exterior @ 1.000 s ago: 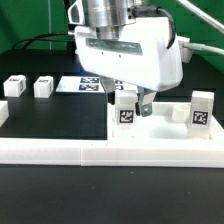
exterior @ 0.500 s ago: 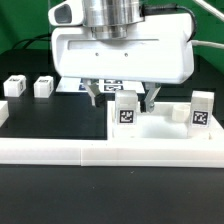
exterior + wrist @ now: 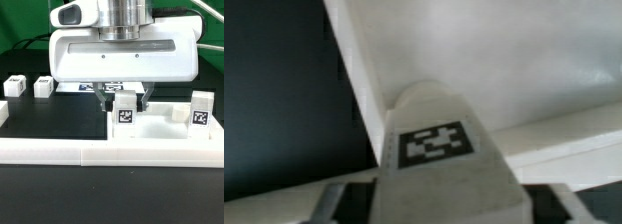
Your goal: Assemble square table
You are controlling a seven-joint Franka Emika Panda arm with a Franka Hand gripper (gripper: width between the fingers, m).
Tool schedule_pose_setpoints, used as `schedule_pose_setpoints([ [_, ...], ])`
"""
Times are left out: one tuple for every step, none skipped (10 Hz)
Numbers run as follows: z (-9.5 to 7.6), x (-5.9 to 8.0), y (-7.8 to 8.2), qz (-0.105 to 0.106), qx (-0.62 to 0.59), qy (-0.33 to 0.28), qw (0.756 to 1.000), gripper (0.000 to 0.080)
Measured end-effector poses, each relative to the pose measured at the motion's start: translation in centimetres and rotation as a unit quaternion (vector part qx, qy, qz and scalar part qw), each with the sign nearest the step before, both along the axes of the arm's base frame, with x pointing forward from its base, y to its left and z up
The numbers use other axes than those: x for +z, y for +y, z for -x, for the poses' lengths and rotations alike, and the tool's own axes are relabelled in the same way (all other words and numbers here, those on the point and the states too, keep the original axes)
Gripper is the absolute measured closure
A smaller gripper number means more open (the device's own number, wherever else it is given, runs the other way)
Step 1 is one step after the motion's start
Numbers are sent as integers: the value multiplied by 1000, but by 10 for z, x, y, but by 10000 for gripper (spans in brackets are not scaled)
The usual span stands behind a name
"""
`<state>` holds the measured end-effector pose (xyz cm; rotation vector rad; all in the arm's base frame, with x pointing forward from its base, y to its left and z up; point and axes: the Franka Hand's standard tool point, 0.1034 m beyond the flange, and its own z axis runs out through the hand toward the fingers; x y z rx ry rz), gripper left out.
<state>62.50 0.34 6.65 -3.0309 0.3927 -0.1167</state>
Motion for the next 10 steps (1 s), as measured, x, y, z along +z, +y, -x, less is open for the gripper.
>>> schedule_pose_setpoints([
  [0,0,0,-4,-40,3,999,514],
  [0,0,-1,-8,-80,6,997,511],
  [0,0,-1,-10,-107,7,994,511],
  [0,0,-2,-14,-151,10,988,511],
  [0,0,-2,-19,-235,16,972,511],
  [0,0,-2,-22,-314,23,949,511],
  [0,0,-2,-26,-384,29,922,511],
  [1,-1,-2,-36,-453,38,890,511],
  [0,-1,-2,-52,-526,57,847,510],
  [1,-1,-1,-63,-564,68,820,510],
])
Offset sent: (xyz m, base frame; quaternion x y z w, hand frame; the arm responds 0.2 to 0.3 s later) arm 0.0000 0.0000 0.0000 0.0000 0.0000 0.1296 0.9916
